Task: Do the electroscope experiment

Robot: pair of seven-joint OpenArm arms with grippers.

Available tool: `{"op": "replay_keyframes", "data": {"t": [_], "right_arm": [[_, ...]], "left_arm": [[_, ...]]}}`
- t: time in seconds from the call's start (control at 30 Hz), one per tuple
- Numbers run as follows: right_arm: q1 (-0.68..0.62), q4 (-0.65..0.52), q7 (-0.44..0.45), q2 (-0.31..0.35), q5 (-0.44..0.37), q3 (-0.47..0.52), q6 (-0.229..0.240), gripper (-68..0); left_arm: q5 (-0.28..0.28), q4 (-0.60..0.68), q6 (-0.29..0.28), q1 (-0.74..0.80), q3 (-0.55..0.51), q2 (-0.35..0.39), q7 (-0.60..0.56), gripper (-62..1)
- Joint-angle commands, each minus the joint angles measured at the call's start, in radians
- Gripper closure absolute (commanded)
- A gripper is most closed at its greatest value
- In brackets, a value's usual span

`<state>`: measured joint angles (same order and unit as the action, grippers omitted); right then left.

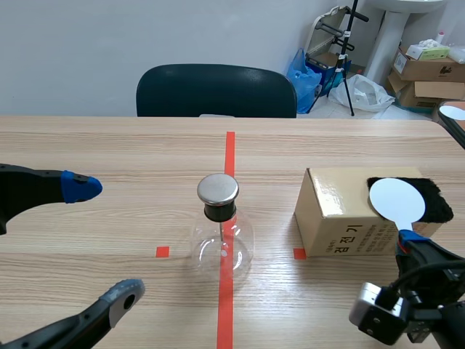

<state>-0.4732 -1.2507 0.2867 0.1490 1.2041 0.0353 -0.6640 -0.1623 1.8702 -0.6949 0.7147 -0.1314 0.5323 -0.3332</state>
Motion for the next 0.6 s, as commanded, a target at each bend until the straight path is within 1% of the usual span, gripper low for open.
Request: {"op": "replay_keyframes", "data": {"t": [0.0,0.03,0.07,0.13,0.17,0.2,0.23,0.27,0.3,0.33,0.37,0.4,0.43,0.47,0.5,0.57], "right_arm": [[0.005,-0.016,-0.118,0.006,-0.016,0.010,-0.012,-1.0],[0.005,-0.016,-0.130,0.008,-0.016,0.010,-0.006,-1.0],[0.005,-0.016,-0.098,0.012,-0.014,0.010,0.004,-1.0],[0.013,-0.016,0.043,0.011,-0.015,0.010,0.022,-1.0],[0.014,-0.016,0.066,0.011,-0.015,0.010,0.022,-1.1],[0.013,-0.016,0.037,0.008,-0.015,0.010,0.014,-1.1],[0.011,-0.016,-0.039,0.008,-0.016,0.010,-0.004,-1.0],[0.007,-0.016,-0.121,0.006,-0.016,0.010,-0.006,-1.0],[0.007,-0.016,-0.175,0.006,-0.016,0.010,0.004,-1.0],[0.008,-0.016,-0.167,0.007,-0.015,0.010,0.023,-1.0],[0.008,-0.016,-0.097,0.009,-0.014,0.010,0.034,-1.0],[0.011,-0.016,-0.010,0.009,-0.014,0.010,0.038,-1.1],[0.014,-0.016,0.057,0.008,-0.014,0.010,0.037,-1.0],[0.016,-0.017,0.069,0.008,-0.015,0.009,0.036,-1.1],[0.016,-0.017,0.022,0.006,-0.017,0.010,0.034,-1.0],[0.013,-0.017,-0.137,0.005,-0.023,0.010,0.029,-1.0]], "left_arm": [[-0.014,0.018,-0.001,-0.001,0.006,-0.003,-0.014,-62.3],[-0.014,0.018,-0.001,-0.001,0.006,-0.003,-0.014,-62.3],[-0.014,0.018,-0.001,-0.001,0.006,-0.003,-0.013,-62.3],[-0.013,0.018,-0.001,-0.001,0.006,-0.003,-0.013,-62.3],[-0.013,0.018,-0.001,-0.001,0.006,-0.003,-0.013,-62.3],[-0.013,0.018,-0.001,-0.001,0.006,-0.003,-0.013,-62.3],[-0.013,0.018,-0.001,-0.001,0.006,-0.003,-0.013,-62.3],[-0.013,0.018,-0.001,-0.001,0.006,-0.003,-0.013,-62.3],[-0.013,0.018,-0.001,-0.001,0.006,-0.003,-0.013,-62.3],[-0.013,0.018,-0.001,-0.001,0.006,-0.003,-0.014,-62.3],[-0.014,0.018,-0.001,-0.001,0.006,-0.003,-0.014,-62.3],[-0.014,0.018,-0.001,-0.001,0.006,-0.003,-0.014,-62.3],[-0.014,0.018,-0.001,-0.001,0.006,-0.003,-0.015,-62.3],[-0.014,0.018,-0.001,-0.001,0.006,-0.003,-0.015,-62.3],[-0.014,0.018,-0.001,-0.001,0.006,-0.003,-0.016,-62.3],[-0.014,0.018,-0.001,-0.001,0.006,-0.003,-0.017,-62.3]]}}
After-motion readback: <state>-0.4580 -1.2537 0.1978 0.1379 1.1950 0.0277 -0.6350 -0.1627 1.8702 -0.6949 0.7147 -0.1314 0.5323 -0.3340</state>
